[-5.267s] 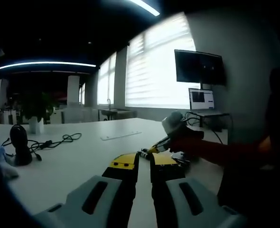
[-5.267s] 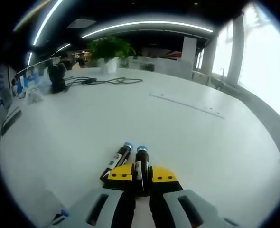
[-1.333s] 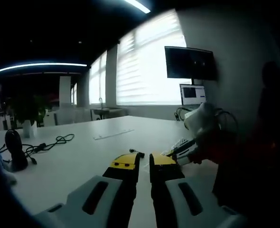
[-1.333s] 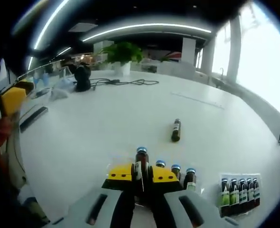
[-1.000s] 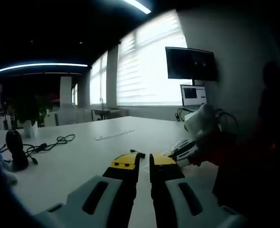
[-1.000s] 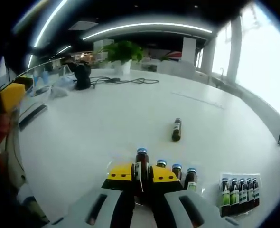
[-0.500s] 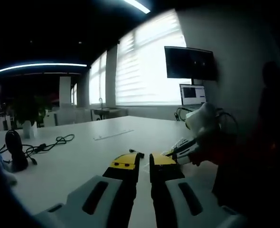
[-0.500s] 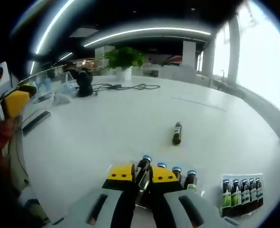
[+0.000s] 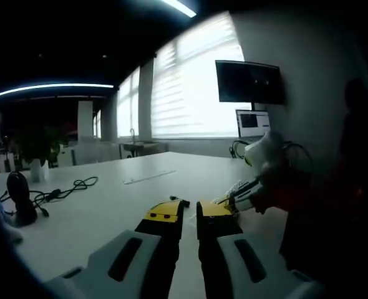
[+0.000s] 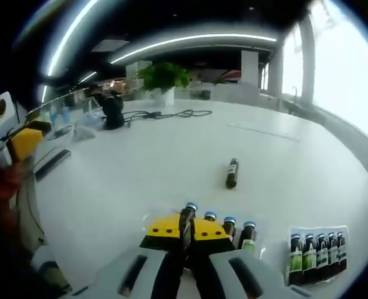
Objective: Grip medicine bottles put into box
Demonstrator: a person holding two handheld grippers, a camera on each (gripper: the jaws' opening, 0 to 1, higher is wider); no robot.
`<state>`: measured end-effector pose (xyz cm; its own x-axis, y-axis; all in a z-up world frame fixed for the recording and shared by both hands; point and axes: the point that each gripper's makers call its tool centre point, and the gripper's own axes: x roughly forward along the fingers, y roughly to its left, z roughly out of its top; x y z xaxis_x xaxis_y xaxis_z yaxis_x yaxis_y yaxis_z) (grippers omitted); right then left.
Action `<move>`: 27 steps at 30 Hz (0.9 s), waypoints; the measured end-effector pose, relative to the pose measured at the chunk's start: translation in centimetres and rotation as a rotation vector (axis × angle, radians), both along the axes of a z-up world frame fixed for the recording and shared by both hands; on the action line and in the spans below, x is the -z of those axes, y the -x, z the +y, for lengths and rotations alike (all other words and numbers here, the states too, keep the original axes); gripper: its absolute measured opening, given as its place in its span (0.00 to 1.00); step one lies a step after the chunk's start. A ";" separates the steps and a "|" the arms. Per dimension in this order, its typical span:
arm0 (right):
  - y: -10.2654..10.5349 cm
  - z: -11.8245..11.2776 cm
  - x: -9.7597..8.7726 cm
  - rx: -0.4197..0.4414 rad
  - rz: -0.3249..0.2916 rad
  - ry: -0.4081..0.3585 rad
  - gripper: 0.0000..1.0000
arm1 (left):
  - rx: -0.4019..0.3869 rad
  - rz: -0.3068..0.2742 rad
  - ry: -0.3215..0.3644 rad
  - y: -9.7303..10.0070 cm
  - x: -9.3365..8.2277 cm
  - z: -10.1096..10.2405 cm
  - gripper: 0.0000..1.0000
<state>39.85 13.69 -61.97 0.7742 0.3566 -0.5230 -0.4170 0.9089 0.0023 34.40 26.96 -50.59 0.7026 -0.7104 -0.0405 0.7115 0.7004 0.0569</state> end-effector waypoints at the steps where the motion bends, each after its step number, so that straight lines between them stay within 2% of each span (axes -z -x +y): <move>1: 0.0 0.1 0.1 -0.003 0.004 0.000 0.01 | -0.001 0.000 0.000 0.0 0.0 0.0 0.03; 4: 0.1 0.6 0.6 -0.016 0.026 0.001 0.01 | -0.001 -0.001 -0.002 0.0 0.0 0.0 0.03; 17: 0.2 0.7 0.4 0.000 -0.008 0.012 0.00 | 0.002 0.000 -0.001 0.0 0.0 -0.1 0.03; 21: 0.0 0.7 0.3 0.002 -0.037 0.050 0.00 | 0.003 -0.002 0.000 0.1 0.0 -0.1 0.03; 23: -0.1 0.6 0.4 0.007 -0.038 0.050 0.00 | 0.003 0.000 0.001 0.1 0.0 -0.1 0.03; 24: 0.2 0.6 1.1 0.001 -0.001 0.062 0.00 | 0.004 0.000 0.002 0.1 0.0 -0.2 0.03; 25: 0.0 0.4 0.9 0.007 -0.024 0.049 0.00 | 0.004 -0.001 0.001 0.1 0.0 -0.2 0.03; 27: -0.1 0.4 0.8 0.010 -0.029 0.040 0.00 | 0.004 -0.001 0.000 0.1 0.0 -0.2 0.03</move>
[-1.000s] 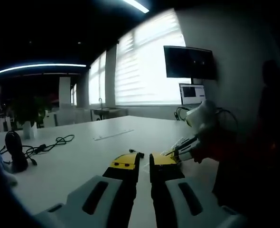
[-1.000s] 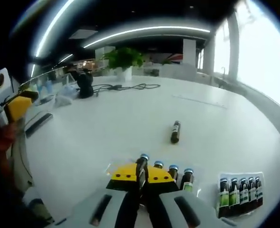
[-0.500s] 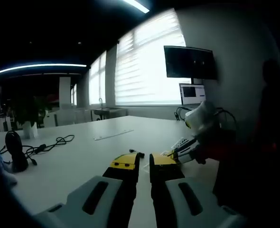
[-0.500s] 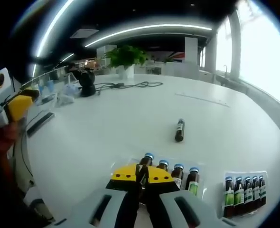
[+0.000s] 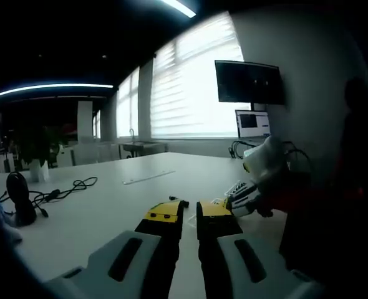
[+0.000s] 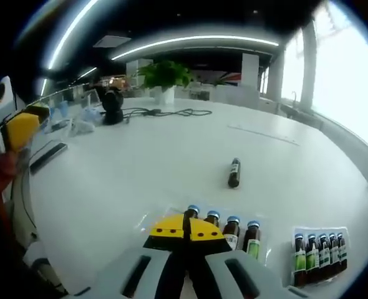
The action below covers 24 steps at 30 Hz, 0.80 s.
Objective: Grip medicine bottles put into box
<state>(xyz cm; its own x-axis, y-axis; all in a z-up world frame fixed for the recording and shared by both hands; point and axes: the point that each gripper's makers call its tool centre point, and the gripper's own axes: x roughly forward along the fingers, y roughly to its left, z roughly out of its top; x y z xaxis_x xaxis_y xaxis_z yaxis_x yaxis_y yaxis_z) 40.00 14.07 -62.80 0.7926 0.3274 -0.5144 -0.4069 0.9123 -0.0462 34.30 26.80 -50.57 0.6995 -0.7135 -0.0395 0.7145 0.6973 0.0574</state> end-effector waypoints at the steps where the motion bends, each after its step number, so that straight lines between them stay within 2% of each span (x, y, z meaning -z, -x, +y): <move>1: 0.0 0.0 0.0 -0.001 -0.001 0.001 0.00 | 0.000 0.001 0.001 0.0 0.0 0.0 0.03; 11: -0.1 -0.1 0.0 -0.007 -0.008 0.020 0.00 | 0.001 0.003 0.003 0.0 0.0 0.0 0.03; 24: -0.3 0.4 0.5 -0.016 -0.050 0.069 0.00 | 0.001 -0.006 0.007 0.3 -0.4 0.0 0.03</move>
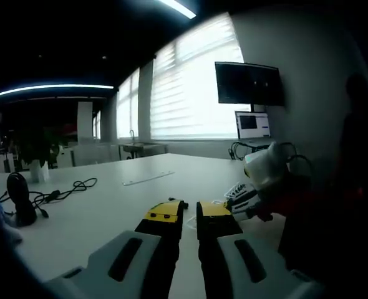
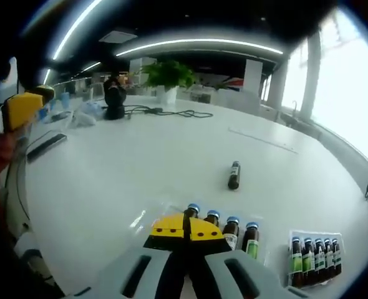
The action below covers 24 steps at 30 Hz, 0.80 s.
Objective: Grip medicine bottles put into box
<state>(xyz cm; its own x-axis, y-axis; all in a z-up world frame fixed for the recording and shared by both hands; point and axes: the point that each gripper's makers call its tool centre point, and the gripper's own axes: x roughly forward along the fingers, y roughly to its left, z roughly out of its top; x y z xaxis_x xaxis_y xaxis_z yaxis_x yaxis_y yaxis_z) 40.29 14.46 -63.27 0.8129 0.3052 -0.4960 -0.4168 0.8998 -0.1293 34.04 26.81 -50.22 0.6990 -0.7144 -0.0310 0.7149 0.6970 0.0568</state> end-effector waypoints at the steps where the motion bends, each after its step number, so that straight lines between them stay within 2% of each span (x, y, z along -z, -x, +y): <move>1: 0.0 0.0 0.0 0.001 -0.002 -0.001 0.00 | 0.001 0.000 -0.001 0.0 0.0 0.0 0.03; 9: 0.1 0.0 0.0 0.007 0.013 -0.036 0.00 | 0.001 -0.001 -0.001 0.0 0.0 0.0 0.03; 14: 0.1 0.1 -0.2 -0.026 -0.019 -0.033 0.00 | -0.002 0.000 0.000 -0.1 0.0 0.1 0.03; 21: 0.2 -0.2 -0.5 -0.023 -0.009 -0.037 0.00 | -0.006 0.003 0.002 -0.2 0.1 0.2 0.03; 24: 0.1 -0.2 -1.2 -0.027 -0.027 -0.067 0.00 | -0.006 0.005 0.002 -0.3 0.1 0.2 0.03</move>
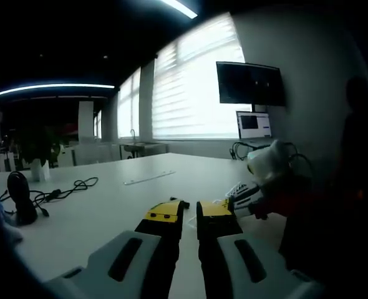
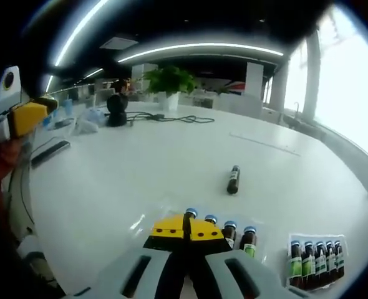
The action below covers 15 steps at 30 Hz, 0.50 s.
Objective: Grip medicine bottles put into box
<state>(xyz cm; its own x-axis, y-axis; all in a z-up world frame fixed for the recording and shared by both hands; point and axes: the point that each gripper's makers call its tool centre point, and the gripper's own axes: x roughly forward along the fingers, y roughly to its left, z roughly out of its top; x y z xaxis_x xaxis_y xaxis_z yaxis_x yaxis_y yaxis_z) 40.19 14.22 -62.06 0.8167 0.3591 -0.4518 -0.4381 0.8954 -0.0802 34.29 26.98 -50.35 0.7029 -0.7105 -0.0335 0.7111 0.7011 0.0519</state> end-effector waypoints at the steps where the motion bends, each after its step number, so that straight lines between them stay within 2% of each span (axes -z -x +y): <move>1: -0.1 0.0 -0.3 -0.006 -0.006 -0.013 0.00 | 0.000 0.000 0.000 0.0 0.0 0.0 0.03; 9: -1.0 -0.2 -2.2 -0.043 -0.004 -0.105 0.00 | -0.002 0.000 0.001 0.0 -0.1 0.1 0.03; 15: -2.1 -1.0 -3.0 -0.027 -0.031 -0.071 0.03 | 0.003 0.001 -0.004 0.0 0.0 0.0 0.03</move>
